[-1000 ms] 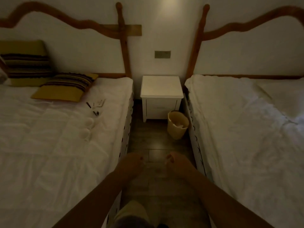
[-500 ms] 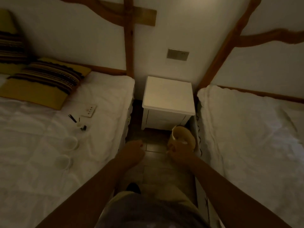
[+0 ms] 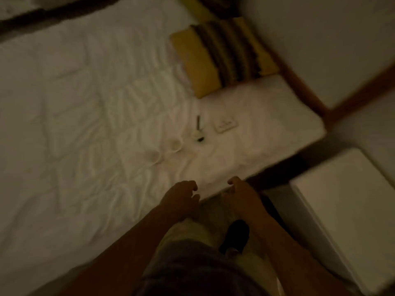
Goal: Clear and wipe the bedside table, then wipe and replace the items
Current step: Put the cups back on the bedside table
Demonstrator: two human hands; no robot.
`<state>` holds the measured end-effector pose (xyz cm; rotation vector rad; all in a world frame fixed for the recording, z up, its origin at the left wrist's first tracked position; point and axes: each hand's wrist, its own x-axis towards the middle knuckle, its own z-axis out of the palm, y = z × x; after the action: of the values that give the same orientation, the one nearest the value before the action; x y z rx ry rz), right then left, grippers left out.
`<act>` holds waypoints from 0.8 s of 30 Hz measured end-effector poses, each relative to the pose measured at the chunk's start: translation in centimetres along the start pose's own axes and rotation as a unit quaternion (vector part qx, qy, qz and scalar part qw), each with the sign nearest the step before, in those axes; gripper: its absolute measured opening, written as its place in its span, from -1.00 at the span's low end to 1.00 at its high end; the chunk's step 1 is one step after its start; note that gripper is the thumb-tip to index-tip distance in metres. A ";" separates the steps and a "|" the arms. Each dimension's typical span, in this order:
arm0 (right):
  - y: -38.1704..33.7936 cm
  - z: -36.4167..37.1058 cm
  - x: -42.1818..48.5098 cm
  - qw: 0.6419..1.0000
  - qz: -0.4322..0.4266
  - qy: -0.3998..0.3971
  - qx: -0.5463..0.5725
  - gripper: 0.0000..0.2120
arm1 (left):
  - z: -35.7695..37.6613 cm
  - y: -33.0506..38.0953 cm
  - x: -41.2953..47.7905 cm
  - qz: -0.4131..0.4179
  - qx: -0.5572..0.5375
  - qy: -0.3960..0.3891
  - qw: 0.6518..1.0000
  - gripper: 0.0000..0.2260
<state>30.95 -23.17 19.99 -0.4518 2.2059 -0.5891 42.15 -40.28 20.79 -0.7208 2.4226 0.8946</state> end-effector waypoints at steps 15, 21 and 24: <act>-11.0 13.5 25.6 0.928 -0.207 0.053 -0.305 -0.01 | 3.1 -18.2 16.8 -0.205 -0.060 0.266 0.940 0.00; -11.2 16.7 31.0 0.924 -0.207 0.074 -0.314 -0.04 | 2.4 -20.7 22.5 -0.190 -0.046 0.237 0.952 -0.09; -11.1 16.5 31.5 0.938 -0.183 0.073 -0.284 -0.10 | 1.3 -21.0 23.3 -0.180 -0.061 0.227 0.955 -0.26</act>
<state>25.49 -52.26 -2.65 -1.1697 2.4375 -0.1566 37.57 -60.29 -2.89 -1.5021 2.4966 0.7981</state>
